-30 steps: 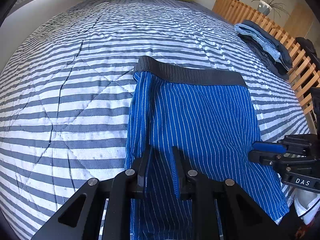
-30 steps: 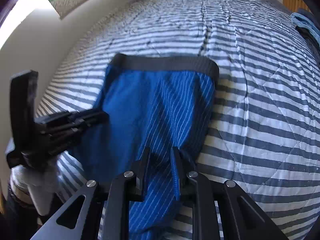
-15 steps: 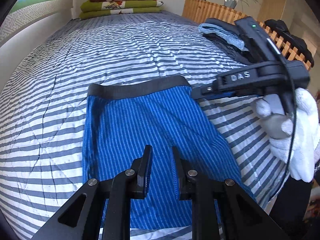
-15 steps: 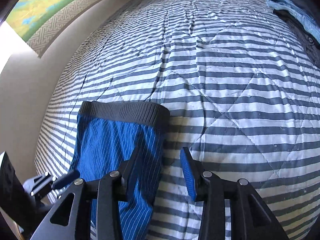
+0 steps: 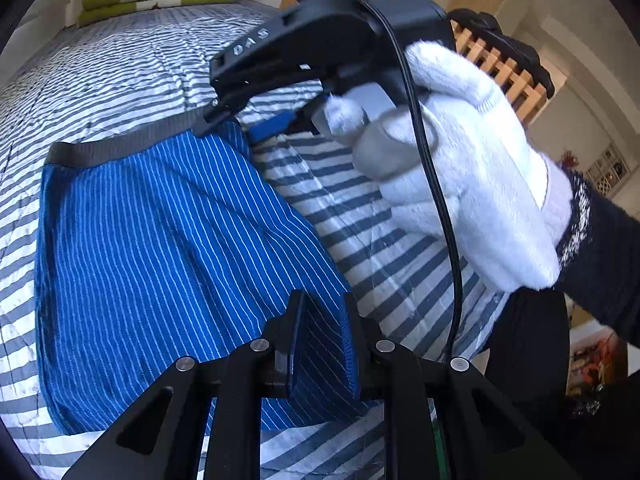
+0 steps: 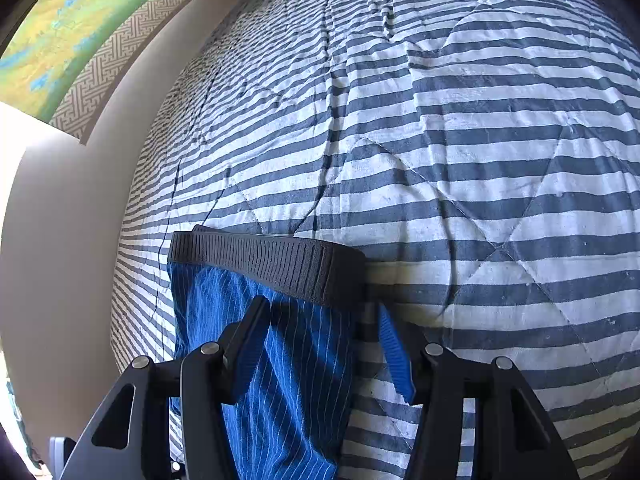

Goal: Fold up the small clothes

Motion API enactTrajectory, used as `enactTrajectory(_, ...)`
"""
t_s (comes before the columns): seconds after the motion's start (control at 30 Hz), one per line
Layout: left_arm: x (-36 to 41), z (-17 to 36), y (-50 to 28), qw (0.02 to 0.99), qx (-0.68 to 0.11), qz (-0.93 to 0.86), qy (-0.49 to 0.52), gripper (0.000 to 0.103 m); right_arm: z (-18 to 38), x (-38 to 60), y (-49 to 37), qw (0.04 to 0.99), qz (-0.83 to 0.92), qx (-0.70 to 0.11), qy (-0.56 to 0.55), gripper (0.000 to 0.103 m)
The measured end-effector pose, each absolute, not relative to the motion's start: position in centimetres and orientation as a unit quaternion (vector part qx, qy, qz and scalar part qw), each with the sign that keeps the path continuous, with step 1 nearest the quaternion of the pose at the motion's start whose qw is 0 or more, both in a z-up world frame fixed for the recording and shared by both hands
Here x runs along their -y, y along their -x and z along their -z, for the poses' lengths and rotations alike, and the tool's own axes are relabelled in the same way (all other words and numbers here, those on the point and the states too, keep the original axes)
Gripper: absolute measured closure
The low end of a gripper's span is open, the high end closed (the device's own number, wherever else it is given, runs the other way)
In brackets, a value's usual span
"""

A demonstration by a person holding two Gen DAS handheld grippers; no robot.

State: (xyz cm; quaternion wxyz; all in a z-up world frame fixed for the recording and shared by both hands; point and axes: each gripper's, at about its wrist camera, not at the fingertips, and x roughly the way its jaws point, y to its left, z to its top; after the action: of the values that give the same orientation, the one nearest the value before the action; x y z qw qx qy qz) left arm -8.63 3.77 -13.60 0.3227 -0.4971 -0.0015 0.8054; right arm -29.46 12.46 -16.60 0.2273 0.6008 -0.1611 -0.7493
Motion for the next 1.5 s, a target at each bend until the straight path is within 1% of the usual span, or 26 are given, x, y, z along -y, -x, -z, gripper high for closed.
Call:
enactTrajectory(0.03, -4.1, 14.1, 8.6, 0.324, -0.001, -0.801, 0.504, 0.083, 16.5, -12.2, 29.6, 0.226, 0.753, 0.149, -0.6, 0.068)
enactTrajectory(0.07, -4.3, 14.7, 8.5, 0.323, -0.002, -0.797, 0.511, 0.084, 16.4, -11.9, 29.7, 0.222, 0.758, 0.131, -0.6, 0.078)
enactTrajectory(0.13, -4.5, 15.4, 8.4, 0.319, -0.001, -0.798, 0.512, 0.084, 16.1, -11.4, 30.0, 0.208, 0.774, 0.098, -0.59, 0.086)
enactTrajectory(0.17, -4.5, 15.5, 8.4, 0.322, 0.001, -0.798, 0.51, 0.084, 16.1, -11.2, 30.1, 0.202, 0.78, 0.086, -0.587, 0.087)
enactTrajectory(0.23, -4.6, 15.4, 8.5, 0.322, 0.007, -0.795, 0.515, 0.083, 16.6, -10.7, 30.2, 0.195, 0.783, 0.07, -0.587, 0.087)
enactTrajectory(0.3, -4.2, 15.0, 8.5, 0.319, 0.015, -0.792, 0.521, 0.083, 16.7, -10.9, 30.0, 0.195, 0.783, 0.076, -0.586, 0.084)
enactTrajectory(0.37, -3.6, 14.1, 7.9, 0.317, 0.017, -0.795, 0.517, 0.083, 16.4, -12.0, 29.6, 0.202, 0.776, 0.109, -0.588, 0.073)
enactTrajectory(0.43, -2.4, 12.9, 7.3, 0.307, 0.021, -0.805, 0.507, 0.082, 15.8, -13.4, 28.6, 0.199, 0.777, 0.132, -0.583, 0.067)
enactTrajectory(0.53, 0.5, 11.4, 7.2, 0.275, 0.036, -0.823, 0.496, 0.081, 14.7, -15.5, 25.9, 0.186, 0.789, 0.13, -0.57, 0.066)
enactTrajectory(0.67, 4.8, 11.1, 8.6, 0.209, 0.051, -0.838, 0.501, 0.077, 14.5, -17.0, 22.1, 0.166, 0.799, 0.116, -0.567, 0.066)
enactTrajectory(0.7, 5.8, 11.0, 9.0, 0.197, 0.057, -0.839, 0.504, 0.073, 14.5, -17.2, 21.2, 0.166, 0.799, 0.118, -0.565, 0.066)
enactTrajectory(0.73, 6.7, 11.1, 9.4, 0.181, 0.062, -0.84, 0.507, 0.067, 14.5, -17.4, 20.5, 0.163, 0.801, 0.119, -0.564, 0.066)
enactTrajectory(0.8, 8.5, 11.3, 10.5, 0.149, 0.067, -0.844, 0.511, 0.061, 14.6, -17.2, 19.3, 0.153, 0.805, 0.11, -0.563, 0.066)
enactTrajectory(0.87, 10.3, 11.8, 11.2, 0.14, 0.079, -0.841, 0.516, 0.06, 14.8, -16.8, 18.4, 0.154, 0.805, 0.104, -0.564, 0.066)
enactTrajectory(0.97, 11.6, 12.3, 12.6, 0.128, 0.099, -0.836, 0.524, 0.06, 15.3, -16.6, 17.8, 0.164, 0.795, 0.12, -0.571, 0.066)
enactTrajectory(1.37, 13.7, 15.3, 17.3, 0.105, 0.143, -0.805, 0.566, 0.06, 16.8, -15.3, 19.3, 0.191, 0.766, 0.15, -0.595, 0.066)
enactTrajectory(1.5, 13.3, 15.4, 17.3, 0.112, 0.13, -0.803, 0.571, 0.061, 16.9, -14.7, 19.4, 0.2, 0.765, 0.141, -0.595, 0.066)
